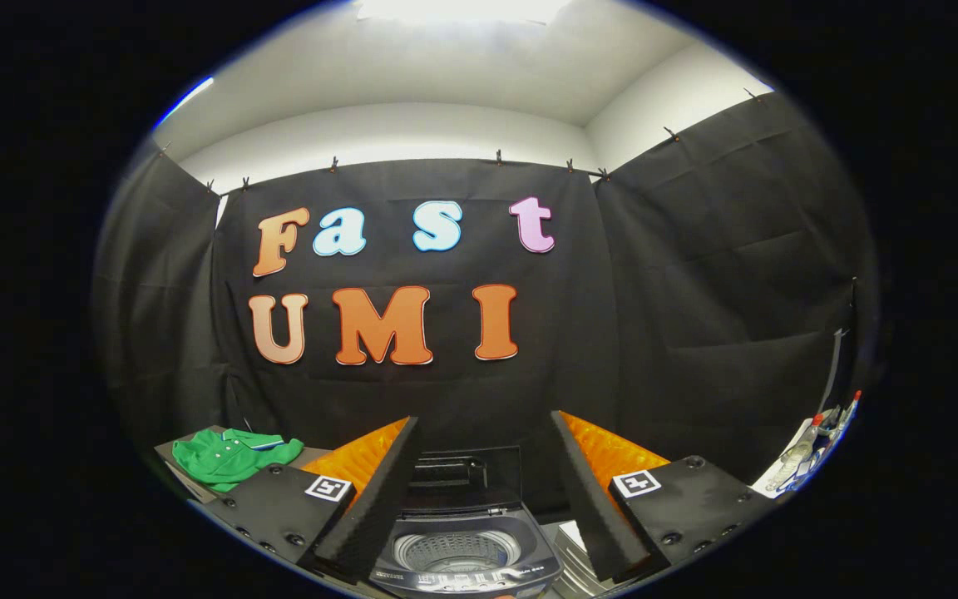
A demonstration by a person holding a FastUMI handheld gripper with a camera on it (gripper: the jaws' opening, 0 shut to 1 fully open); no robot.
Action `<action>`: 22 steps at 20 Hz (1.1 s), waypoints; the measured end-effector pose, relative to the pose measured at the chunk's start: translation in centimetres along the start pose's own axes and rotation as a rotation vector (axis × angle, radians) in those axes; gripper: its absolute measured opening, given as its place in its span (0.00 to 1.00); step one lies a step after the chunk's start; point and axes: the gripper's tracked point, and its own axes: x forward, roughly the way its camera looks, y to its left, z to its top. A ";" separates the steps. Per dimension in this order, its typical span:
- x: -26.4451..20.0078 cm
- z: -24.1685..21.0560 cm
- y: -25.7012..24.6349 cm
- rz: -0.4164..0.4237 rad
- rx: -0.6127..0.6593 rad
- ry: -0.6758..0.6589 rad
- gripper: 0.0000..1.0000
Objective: Put the clothes into the washing machine and then close the washing machine lid.
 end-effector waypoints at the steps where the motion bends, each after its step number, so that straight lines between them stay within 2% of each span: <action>1: 0.0 0.0 0.0 0.000 0.001 0.000 0.98; 13: 0.4 0.3 1.5 0.024 0.016 -0.006 0.98; 17: 1.2 1.1 5.2 0.089 0.038 -0.015 0.99; 22: 2.7 2.5 14.1 0.240 0.069 -0.035 0.98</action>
